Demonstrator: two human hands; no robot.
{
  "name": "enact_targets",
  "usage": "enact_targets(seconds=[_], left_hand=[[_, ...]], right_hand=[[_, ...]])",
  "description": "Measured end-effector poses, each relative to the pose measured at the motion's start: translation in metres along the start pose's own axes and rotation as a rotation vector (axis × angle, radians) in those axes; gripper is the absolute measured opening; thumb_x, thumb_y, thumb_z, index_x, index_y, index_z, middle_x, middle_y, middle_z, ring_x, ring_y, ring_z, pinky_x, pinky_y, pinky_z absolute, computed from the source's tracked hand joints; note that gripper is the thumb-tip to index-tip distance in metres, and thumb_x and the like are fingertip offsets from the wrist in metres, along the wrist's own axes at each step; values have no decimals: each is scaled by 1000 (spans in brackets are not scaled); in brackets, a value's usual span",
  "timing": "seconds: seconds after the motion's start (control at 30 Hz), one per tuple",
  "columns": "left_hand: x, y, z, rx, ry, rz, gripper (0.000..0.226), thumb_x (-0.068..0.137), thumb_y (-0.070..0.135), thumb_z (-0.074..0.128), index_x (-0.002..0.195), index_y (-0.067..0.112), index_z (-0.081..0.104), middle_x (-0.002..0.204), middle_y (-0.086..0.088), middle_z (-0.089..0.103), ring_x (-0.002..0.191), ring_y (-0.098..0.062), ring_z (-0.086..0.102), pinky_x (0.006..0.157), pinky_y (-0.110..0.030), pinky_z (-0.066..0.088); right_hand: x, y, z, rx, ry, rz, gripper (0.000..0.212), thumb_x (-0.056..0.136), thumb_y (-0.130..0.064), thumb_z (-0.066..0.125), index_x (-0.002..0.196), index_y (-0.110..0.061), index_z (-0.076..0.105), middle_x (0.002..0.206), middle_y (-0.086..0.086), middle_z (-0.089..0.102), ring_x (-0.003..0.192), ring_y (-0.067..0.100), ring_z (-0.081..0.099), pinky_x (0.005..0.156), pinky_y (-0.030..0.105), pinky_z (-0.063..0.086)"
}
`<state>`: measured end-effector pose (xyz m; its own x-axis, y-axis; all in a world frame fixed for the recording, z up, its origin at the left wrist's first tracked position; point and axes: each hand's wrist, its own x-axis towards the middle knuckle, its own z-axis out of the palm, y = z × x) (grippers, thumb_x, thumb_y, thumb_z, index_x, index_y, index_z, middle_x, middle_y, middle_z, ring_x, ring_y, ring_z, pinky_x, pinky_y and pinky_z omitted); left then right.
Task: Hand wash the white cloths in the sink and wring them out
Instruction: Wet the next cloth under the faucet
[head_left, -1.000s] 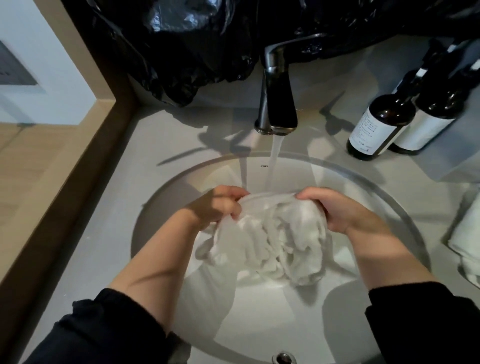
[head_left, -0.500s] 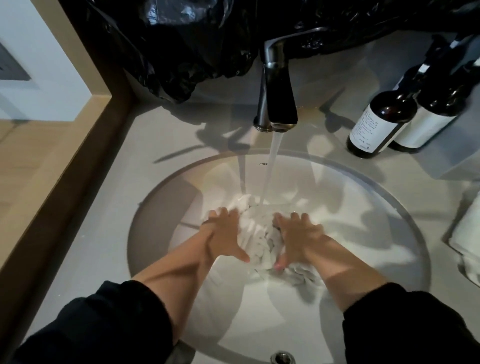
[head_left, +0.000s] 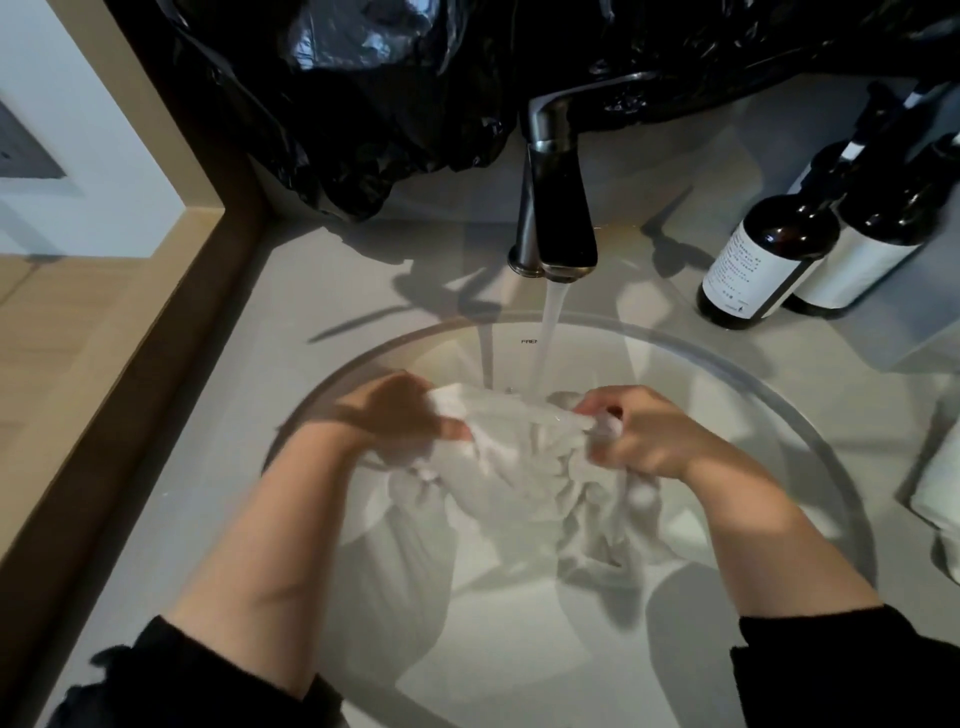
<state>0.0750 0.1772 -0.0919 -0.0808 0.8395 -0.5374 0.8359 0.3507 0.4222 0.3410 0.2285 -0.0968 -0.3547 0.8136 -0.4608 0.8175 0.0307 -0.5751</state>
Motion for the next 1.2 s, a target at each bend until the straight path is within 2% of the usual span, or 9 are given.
enact_targets(seconds=[0.1, 0.27, 0.4, 0.53, 0.7, 0.83, 1.0, 1.1, 1.2], left_hand=[[7, 1, 19, 70, 175, 135, 70, 81, 44, 71, 140, 18, 45, 137, -6, 54, 124, -22, 52, 107, -33, 38], [10, 14, 46, 316, 49, 259, 85, 80, 60, 64, 148, 24, 28, 145, -6, 39, 132, -27, 36, 110, -38, 32], [5, 20, 88, 483, 53, 245, 99, 61, 65, 73, 143, 32, 27, 138, 1, 33, 127, -27, 30, 100, -43, 35], [12, 24, 96, 536, 159, 272, 78, 69, 43, 69, 137, 37, 31, 125, 3, 37, 119, -24, 38, 89, -33, 41], [18, 15, 54, -185, -195, 138, 75, 73, 16, 77, 140, 26, 46, 129, 1, 57, 107, -15, 57, 90, -22, 45], [14, 8, 33, 123, 227, 192, 62, 84, 26, 63, 142, 20, 42, 135, -6, 52, 122, -24, 51, 103, -37, 42], [2, 8, 36, 283, -58, 57, 72, 88, 47, 59, 147, 21, 27, 141, -8, 39, 126, -29, 45, 102, -34, 39], [4, 12, 53, 246, -41, 120, 81, 83, 44, 67, 146, 16, 24, 139, -9, 39, 123, -28, 46, 89, -27, 37], [11, 11, 76, 311, -81, 93, 100, 81, 50, 67, 150, 11, 6, 144, -13, 25, 122, -31, 47, 90, -34, 42]], right_hand=[[2, 7, 2, -317, 161, 82, 39, 85, -21, 64, 123, -29, 57, 129, 3, 46, 123, 25, 43, 101, 36, 41], [4, 8, 39, -512, -27, 246, 89, 72, -58, 72, 141, -21, 28, 134, 8, 38, 125, 29, 37, 99, 41, 40], [13, 15, 68, -677, 182, 144, 62, 80, -47, 67, 126, -16, 39, 122, 7, 50, 112, 26, 49, 88, 33, 42], [16, 13, 62, -430, 189, 77, 36, 87, -19, 51, 123, -17, 54, 120, 5, 62, 113, 28, 56, 93, 31, 43], [12, 19, 17, -219, -18, 90, 24, 80, -12, 61, 102, -14, 71, 104, 3, 66, 104, 25, 61, 79, 28, 48], [6, 19, 5, -153, 2, 84, 45, 83, -11, 63, 124, -28, 60, 128, -5, 52, 117, 17, 52, 86, 22, 42], [5, -2, 23, 431, 156, -104, 45, 92, -16, 61, 135, -26, 51, 129, -4, 47, 115, 11, 50, 92, 25, 42], [11, 4, 65, -161, 87, 21, 52, 99, -43, 39, 148, -26, 31, 146, 12, 32, 133, 35, 36, 105, 47, 36], [7, 3, 104, -516, 6, 42, 61, 98, -54, 24, 152, -33, 7, 151, 7, 19, 132, 31, 30, 99, 47, 39]])
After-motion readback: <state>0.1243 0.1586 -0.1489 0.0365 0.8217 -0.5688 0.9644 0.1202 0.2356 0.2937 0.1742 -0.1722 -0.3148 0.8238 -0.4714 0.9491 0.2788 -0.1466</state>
